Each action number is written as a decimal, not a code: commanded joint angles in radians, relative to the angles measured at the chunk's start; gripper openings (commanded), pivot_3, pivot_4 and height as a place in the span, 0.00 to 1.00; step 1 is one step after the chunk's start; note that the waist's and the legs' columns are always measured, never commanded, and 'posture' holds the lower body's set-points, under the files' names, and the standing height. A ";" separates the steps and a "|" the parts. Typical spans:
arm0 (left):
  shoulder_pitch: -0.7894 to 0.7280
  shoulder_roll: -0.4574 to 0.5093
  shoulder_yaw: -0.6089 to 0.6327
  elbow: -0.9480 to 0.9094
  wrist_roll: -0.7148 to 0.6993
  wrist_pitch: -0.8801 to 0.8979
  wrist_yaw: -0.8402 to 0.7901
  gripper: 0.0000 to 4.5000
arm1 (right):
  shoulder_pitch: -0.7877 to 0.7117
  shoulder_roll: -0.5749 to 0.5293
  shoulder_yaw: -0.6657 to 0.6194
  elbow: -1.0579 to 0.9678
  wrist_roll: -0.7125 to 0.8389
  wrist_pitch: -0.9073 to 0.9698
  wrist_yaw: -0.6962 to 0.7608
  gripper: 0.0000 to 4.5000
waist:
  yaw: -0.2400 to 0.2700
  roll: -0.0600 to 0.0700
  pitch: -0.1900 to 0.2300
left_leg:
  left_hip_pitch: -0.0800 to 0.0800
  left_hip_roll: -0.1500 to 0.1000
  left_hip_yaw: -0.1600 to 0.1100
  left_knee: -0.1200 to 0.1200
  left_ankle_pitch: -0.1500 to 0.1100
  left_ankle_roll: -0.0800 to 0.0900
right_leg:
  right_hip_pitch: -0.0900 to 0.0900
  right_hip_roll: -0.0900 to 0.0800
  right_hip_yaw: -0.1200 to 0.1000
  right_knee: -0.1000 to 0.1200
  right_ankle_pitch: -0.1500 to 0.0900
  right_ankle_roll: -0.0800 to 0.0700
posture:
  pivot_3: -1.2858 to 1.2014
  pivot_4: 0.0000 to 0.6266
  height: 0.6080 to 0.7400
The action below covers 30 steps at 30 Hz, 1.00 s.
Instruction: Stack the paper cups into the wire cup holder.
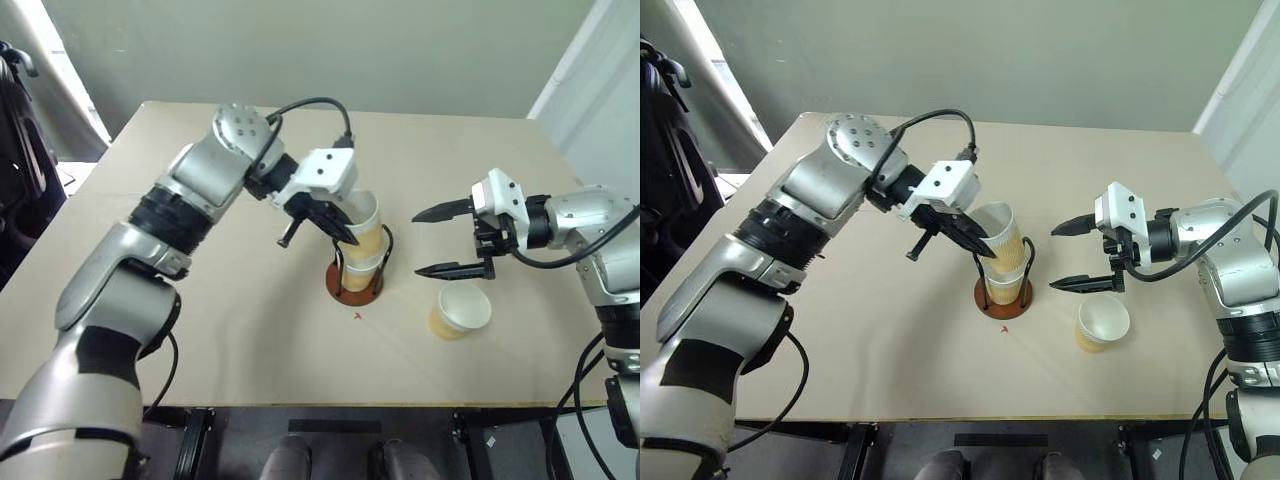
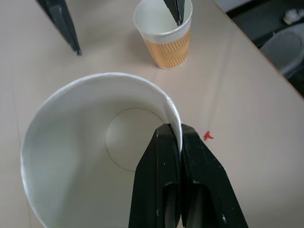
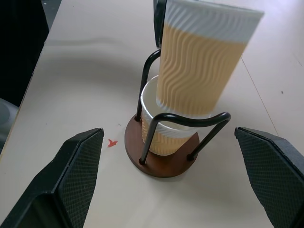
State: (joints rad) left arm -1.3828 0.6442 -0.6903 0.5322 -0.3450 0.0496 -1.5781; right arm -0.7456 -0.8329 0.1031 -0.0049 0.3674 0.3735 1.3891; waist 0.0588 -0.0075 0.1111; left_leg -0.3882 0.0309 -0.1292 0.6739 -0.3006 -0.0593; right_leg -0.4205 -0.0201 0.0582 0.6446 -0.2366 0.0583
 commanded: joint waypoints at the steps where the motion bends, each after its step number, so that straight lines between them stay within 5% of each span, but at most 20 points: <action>1: -0.071 -0.018 -0.043 0.061 0.006 -0.080 -0.036 0.00 | -0.007 -0.017 -0.031 -0.022 0.007 0.000 -0.008 1.00 | 0.000 0.000 0.000 | 0.000 0.000 0.000 0.000 0.000 0.000 | 0.000 0.000 0.000 0.000 0.000 0.000 | 0.52 0.24 1.00; 5: -0.121 -0.042 -0.101 0.135 0.020 -0.154 -0.036 0.00 | -0.002 -0.023 -0.035 -0.028 0.009 0.005 -0.011 1.00 | 0.000 0.000 0.000 | 0.000 0.000 0.000 0.000 0.000 0.000 | 0.000 0.000 0.000 0.000 0.000 0.000 | 0.52 0.24 1.00; 9: -0.155 -0.056 -0.143 0.180 0.016 -0.204 -0.036 0.21 | -0.001 -0.027 -0.038 -0.032 0.011 0.009 -0.013 1.00 | 0.001 0.000 0.000 | -0.001 0.000 0.001 0.000 0.000 0.001 | 0.000 0.000 0.000 0.000 0.000 0.000 | 0.52 0.24 1.00; 12: -0.180 -0.046 -0.179 0.187 -0.012 -0.210 -0.036 0.21 | -0.002 -0.031 -0.041 -0.033 0.013 0.013 -0.012 1.00 | 0.001 0.000 0.000 | -0.001 0.000 0.001 0.000 0.000 0.001 | 0.000 0.000 0.000 0.000 0.000 0.001 | 0.52 0.24 1.00; 15: -0.200 -0.025 -0.221 0.183 -0.044 -0.207 -0.036 0.32 | -0.005 -0.034 -0.040 -0.031 0.013 0.014 -0.011 1.00 | 0.002 0.000 0.000 | -0.001 0.000 0.001 0.001 0.000 0.001 | 0.000 0.000 0.000 -0.001 0.000 0.001 | 0.52 0.24 1.00; 23: -0.224 -0.008 -0.271 0.198 -0.084 -0.234 -0.036 0.96 | -0.018 -0.029 -0.032 -0.021 0.008 0.012 -0.011 1.00 | 0.005 0.000 0.000 | -0.002 0.000 0.001 0.002 -0.001 0.001 | 0.000 0.000 0.000 -0.001 0.001 0.001 | 0.52 0.24 1.00; 30: -0.155 -0.049 -0.014 0.253 -0.119 -0.135 -0.036 0.99 | 0.013 -0.051 -0.054 -0.059 0.018 0.083 -0.053 1.00 | 0.006 0.000 0.000 | -0.004 -0.001 0.002 0.006 -0.001 0.002 | 0.000 0.001 -0.001 -0.001 0.001 0.002 | 0.52 0.24 1.00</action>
State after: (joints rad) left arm -1.5412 0.5919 -0.7803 0.7734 -0.4499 -0.1107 -1.5812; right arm -0.7315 -0.8602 0.0942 -0.0264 0.3699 0.4261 1.3577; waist 0.0651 -0.0075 0.1111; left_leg -0.3923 0.0304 -0.1260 0.6796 -0.3020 -0.0570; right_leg -0.4204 -0.0195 0.0578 0.6438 -0.2354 0.0606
